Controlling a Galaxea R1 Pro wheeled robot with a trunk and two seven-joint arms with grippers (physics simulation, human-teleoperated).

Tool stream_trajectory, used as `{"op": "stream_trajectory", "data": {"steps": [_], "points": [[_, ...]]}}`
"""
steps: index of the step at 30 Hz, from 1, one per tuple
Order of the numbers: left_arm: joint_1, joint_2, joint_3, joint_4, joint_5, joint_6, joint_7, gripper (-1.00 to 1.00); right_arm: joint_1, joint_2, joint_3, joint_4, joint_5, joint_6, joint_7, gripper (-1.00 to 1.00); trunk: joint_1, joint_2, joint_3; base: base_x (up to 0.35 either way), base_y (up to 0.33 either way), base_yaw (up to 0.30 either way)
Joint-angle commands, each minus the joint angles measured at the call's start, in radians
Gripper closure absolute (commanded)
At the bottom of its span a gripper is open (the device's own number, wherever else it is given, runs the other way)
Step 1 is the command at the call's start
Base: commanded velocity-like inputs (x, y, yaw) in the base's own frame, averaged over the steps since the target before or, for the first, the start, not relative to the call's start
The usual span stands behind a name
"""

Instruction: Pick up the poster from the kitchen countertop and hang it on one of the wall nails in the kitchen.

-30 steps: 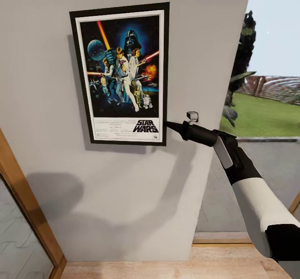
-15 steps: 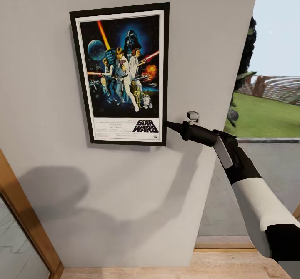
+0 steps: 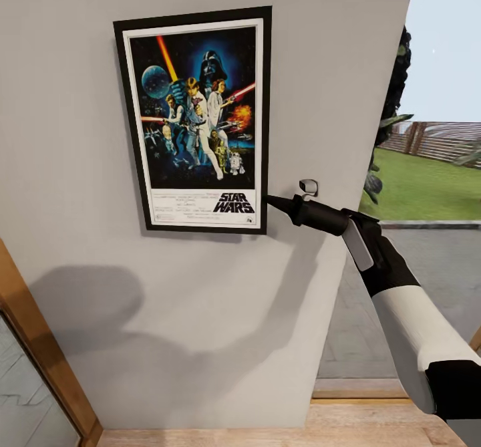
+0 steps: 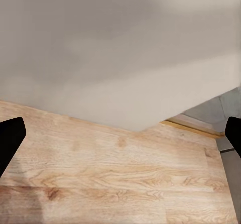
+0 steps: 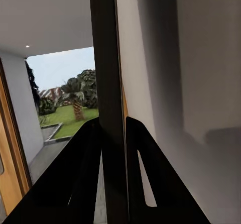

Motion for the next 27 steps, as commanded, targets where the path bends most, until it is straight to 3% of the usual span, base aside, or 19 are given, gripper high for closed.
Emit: {"op": "stream_trajectory", "data": {"steps": [1,27], "points": [[-0.001,0.001,-0.009,-0.001,0.010,-0.003,-0.002,-1.00,-0.001,-0.001,0.003,0.001,-0.011,0.012,0.001,1.00,0.000,-0.001,-0.001,0.000,0.000,0.000],[0.005,0.001,-0.009,-0.002,0.009,-0.003,-0.002,-1.00,-0.001,-0.002,0.002,0.001,-0.011,0.014,0.000,1.00,0.000,-0.001,-0.001,0.000,0.000,0.000]]}}
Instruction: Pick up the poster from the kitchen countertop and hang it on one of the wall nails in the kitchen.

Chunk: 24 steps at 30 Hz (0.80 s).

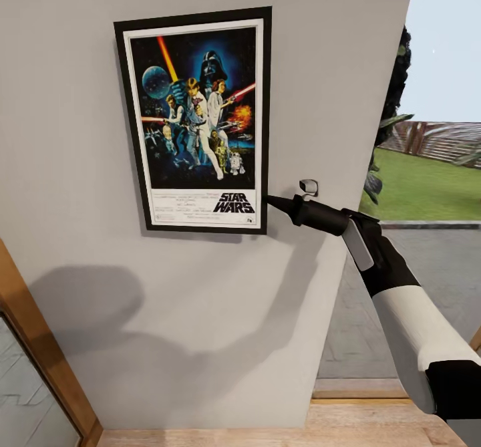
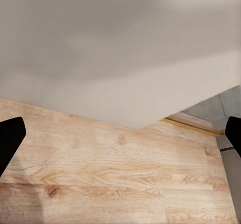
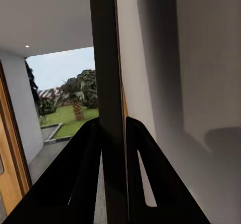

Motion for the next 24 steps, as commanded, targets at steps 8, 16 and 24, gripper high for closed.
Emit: {"op": "stream_trajectory", "data": {"steps": [8,16,24], "points": [[-0.001,0.001,-0.009,-0.001,0.010,-0.003,-0.002,-1.00,-0.001,-0.001,0.003,0.001,-0.011,0.011,0.002,1.00,0.000,-0.001,-0.001,0.000,0.000,0.000],[-0.001,0.001,-0.009,-0.001,0.010,-0.003,-0.002,-1.00,-0.001,-0.001,0.003,0.001,-0.011,0.010,0.002,1.00,0.000,-0.001,-0.001,0.000,0.007,0.000],[-0.001,0.001,-0.009,-0.002,0.010,-0.003,-0.002,-1.00,-0.001,0.000,0.002,0.001,-0.011,0.010,0.002,1.00,0.000,-0.001,-0.001,0.016,0.132,0.000]]}}
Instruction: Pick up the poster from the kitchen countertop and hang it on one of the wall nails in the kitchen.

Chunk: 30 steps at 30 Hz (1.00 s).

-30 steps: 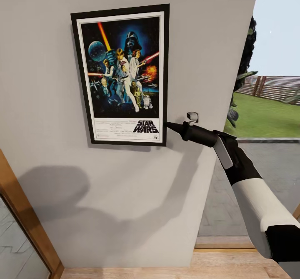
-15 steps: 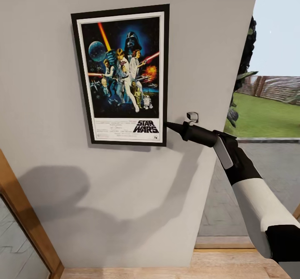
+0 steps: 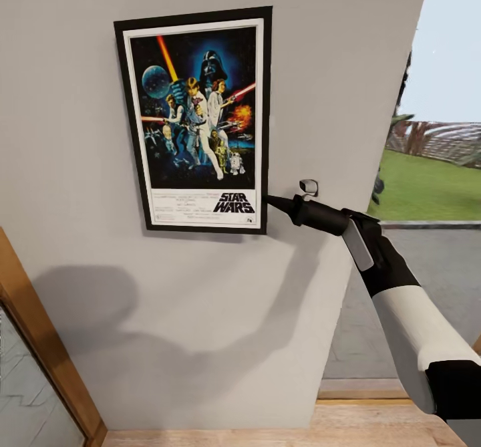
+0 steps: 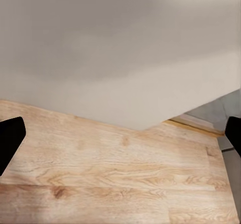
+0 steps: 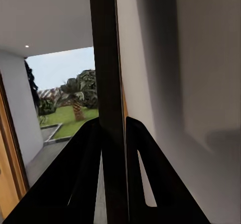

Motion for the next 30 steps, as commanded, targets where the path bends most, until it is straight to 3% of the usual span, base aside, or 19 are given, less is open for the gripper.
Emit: {"op": "stream_trajectory", "data": {"steps": [1,9,19,30], "points": [[-0.001,0.001,-0.008,-0.001,0.010,-0.003,-0.002,-1.00,-0.001,-0.001,0.003,0.001,-0.011,0.012,0.001,1.00,0.001,-0.001,-0.001,0.032,0.149,0.000],[-0.001,0.001,-0.007,-0.001,0.010,-0.003,-0.002,-1.00,-0.001,-0.002,0.002,0.001,-0.011,0.012,0.001,1.00,0.001,-0.001,-0.001,0.015,0.088,0.000],[-0.001,0.001,-0.007,-0.001,0.010,-0.003,-0.002,-1.00,-0.001,-0.002,-0.010,0.001,-0.011,0.012,0.001,1.00,0.001,-0.001,-0.001,0.062,0.230,0.000],[-0.001,0.001,-0.007,-0.001,0.010,-0.003,-0.002,-1.00,-0.001,-0.001,-0.017,0.001,-0.011,0.012,0.001,1.00,0.001,-0.001,-0.001,0.012,0.043,0.000]]}}
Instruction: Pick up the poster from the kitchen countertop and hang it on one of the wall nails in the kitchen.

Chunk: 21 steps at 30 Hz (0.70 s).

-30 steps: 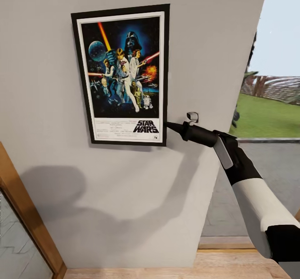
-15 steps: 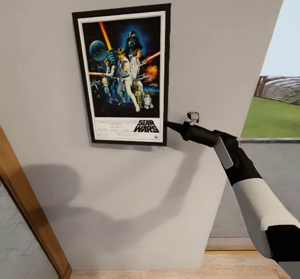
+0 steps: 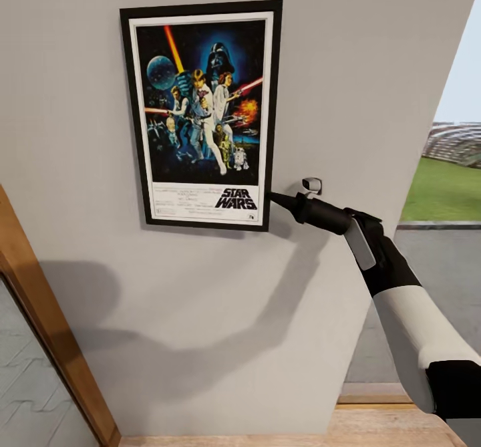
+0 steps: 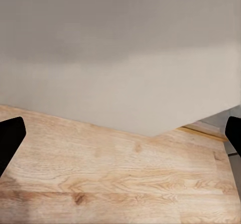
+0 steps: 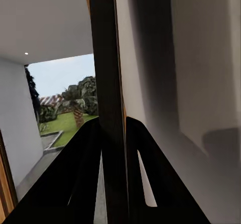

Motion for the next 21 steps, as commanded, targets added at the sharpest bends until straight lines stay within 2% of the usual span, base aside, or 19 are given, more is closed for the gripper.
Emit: {"op": "stream_trajectory", "data": {"steps": [1,21], "points": [[-0.001,0.001,-0.008,-0.001,0.010,-0.003,-0.002,-1.00,-0.001,-0.001,0.002,0.003,0.010,0.002,-0.001,1.00,0.001,0.000,-0.001,0.001,0.005,0.000],[-0.001,0.001,-0.008,-0.001,0.010,-0.003,-0.002,-1.00,-0.001,-0.002,0.002,0.003,0.010,0.002,-0.001,1.00,0.001,0.000,-0.001,0.000,0.001,0.000]]}}
